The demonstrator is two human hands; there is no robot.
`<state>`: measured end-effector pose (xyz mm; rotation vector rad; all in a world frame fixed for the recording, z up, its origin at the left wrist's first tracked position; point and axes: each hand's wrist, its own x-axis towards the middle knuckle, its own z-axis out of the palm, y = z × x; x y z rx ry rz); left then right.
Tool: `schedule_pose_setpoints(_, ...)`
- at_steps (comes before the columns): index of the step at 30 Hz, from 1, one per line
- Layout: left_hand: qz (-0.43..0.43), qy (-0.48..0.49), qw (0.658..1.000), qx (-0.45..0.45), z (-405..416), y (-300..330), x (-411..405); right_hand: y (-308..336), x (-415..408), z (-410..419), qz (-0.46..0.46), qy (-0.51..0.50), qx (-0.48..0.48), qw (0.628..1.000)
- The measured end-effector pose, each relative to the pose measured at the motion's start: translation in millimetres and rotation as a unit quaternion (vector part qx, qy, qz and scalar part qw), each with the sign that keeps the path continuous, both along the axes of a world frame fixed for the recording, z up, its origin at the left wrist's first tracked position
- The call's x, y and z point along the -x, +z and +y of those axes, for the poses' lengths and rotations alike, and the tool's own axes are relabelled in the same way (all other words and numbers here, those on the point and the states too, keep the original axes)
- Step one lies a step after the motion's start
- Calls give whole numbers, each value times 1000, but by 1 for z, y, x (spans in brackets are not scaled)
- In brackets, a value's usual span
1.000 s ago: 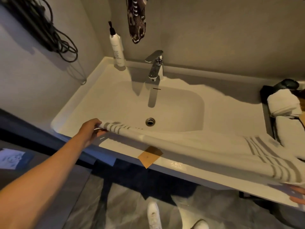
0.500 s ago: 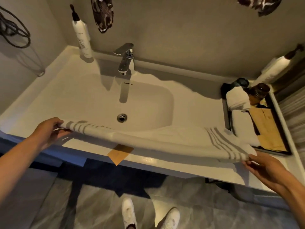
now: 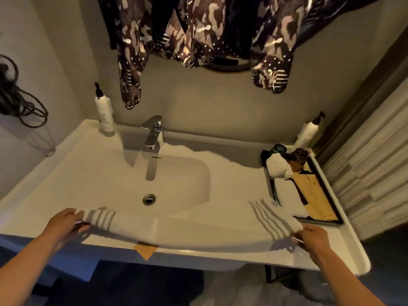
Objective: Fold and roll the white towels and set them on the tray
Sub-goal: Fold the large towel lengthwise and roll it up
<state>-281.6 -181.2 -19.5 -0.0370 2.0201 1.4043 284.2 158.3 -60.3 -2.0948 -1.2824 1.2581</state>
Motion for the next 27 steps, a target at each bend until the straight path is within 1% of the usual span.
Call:
schedule_pose_setpoints(1, 6, 1, 1000, 1, -2, -1, 5, 6, 5, -2, 1, -8, 17, 1000)
schedule_pose_setpoints(3, 7, 5, 1000, 1, -5, -6, 10, 44, 21, -21, 17, -35, 32, 999)
schedule_pose_setpoints(5, 0, 8, 1000, 1, -7, -10, 14, 46, 38, -30, 44, -40, 74, 995)
schedule_pose_setpoints(6, -1, -2, 1000, 0, -10, -11, 15, 46, 38, -38, 39, -13, 67, 997)
schedule_pose_setpoints(7, 3, -17, 1000, 6, -12, -11, 16, 53, 37, -47, 49, 51, 102, 992)
schedule_pose_setpoints(8, 2, -24, 1000, 5, -13, -8, 14, 57, 37, -47, 44, 18, 135, 990)
schedule_pose_setpoints(9, 6, -25, 1000, 8, -16, -7, 15, 50, 41, -43, -27, -31, 102, 994)
schedule_pose_setpoints(10, 2, -29, 999, 15, -15, -5, 13, 45, 39, -38, 14, -67, 99, 993)
schedule_pose_setpoints(11, -1, -22, 999, 27, -24, -1, 19, 35, 45, -35, 59, -71, 98, 991)
schedule_pose_setpoints(13, -26, -1, 999, 33, -17, -2, 17, 48, 25, -28, 111, -95, 108, 983)
schedule_pose_setpoints(14, -34, 12, 999, 34, -18, -1, 18, 45, 31, -35, 138, -122, 109, 977)
schedule_pose_setpoints(15, -40, 20, 999, 23, -17, -2, 20, 48, 32, -36, 148, -135, 95, 975)
schedule_pose_setpoints(16, -46, 19, 999, 11, -14, -4, 21, 55, 36, -41, 122, -131, 78, 981)
schedule_pose_setpoints(17, -43, 10, 999, 6, -12, -5, 22, 60, 39, -45, 117, -123, 65, 983)
schedule_pose_setpoints(19, -32, -27, 998, 41, -10, -4, 25, 68, 42, -52, 118, -106, 61, 985)
schedule_pose_setpoints(20, -24, -34, 997, 60, -9, -4, 25, 70, 42, -51, 98, -89, 65, 989)
schedule_pose_setpoints(22, -6, -34, 996, 79, -6, -6, 26, 66, 40, -50, 85, -67, 79, 991)
schedule_pose_setpoints(24, 9, -25, 997, 74, -3, -9, 27, 64, 40, -52, 73, -55, 79, 993)
schedule_pose_setpoints(27, 16, -12, 997, 74, -4, -14, 29, 62, 38, -50, 87, -66, 85, 990)
